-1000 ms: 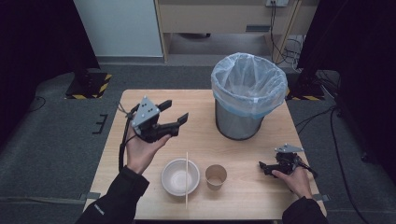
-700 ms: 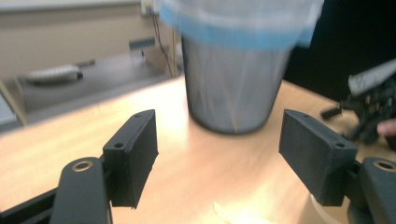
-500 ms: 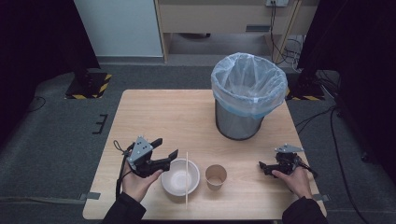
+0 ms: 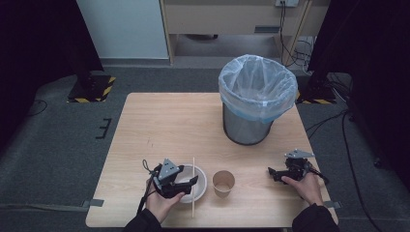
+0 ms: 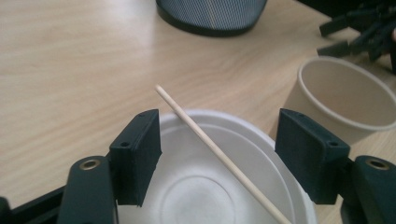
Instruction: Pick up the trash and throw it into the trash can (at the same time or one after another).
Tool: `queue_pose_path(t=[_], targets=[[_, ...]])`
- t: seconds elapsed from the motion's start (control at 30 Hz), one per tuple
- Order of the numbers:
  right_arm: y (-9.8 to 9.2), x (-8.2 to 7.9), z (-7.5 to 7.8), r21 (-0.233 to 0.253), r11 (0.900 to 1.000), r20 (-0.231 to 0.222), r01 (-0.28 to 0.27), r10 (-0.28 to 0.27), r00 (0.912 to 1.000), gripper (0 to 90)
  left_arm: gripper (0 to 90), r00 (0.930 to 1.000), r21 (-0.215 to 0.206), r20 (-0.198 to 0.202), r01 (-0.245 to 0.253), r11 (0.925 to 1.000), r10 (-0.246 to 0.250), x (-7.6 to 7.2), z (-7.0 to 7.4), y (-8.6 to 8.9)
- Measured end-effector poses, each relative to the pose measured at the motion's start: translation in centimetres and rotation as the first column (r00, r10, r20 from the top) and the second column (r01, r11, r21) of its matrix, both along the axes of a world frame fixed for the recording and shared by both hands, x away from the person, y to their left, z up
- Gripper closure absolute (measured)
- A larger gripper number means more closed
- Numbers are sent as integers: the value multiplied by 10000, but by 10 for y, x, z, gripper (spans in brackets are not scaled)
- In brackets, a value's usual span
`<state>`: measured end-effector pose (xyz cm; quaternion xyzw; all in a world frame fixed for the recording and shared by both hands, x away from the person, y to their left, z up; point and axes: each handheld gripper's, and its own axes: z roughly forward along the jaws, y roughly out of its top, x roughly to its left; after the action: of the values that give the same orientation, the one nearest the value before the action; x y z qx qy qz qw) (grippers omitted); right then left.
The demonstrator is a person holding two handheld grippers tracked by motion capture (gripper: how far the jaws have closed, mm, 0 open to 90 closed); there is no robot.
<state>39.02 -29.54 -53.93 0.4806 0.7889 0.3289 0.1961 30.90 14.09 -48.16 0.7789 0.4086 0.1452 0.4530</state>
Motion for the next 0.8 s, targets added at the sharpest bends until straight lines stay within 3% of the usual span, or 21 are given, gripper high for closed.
queue_pose_path(t=[0.2,0.47,0.8], targets=[[0,0,0,0,10000,1,-3,3,10000,9,357,9993,385,-355,143,9992,-129,1,-9,-8],[0,0,0,2,10000,-1,0,0,10000,8,504,9973,739,-737,46,9973,8,3,-14,-6],[0,0,0,1,10000,1,-2,2,10000,8,655,9952,757,-974,92,9971,-18,6,-14,-2]])
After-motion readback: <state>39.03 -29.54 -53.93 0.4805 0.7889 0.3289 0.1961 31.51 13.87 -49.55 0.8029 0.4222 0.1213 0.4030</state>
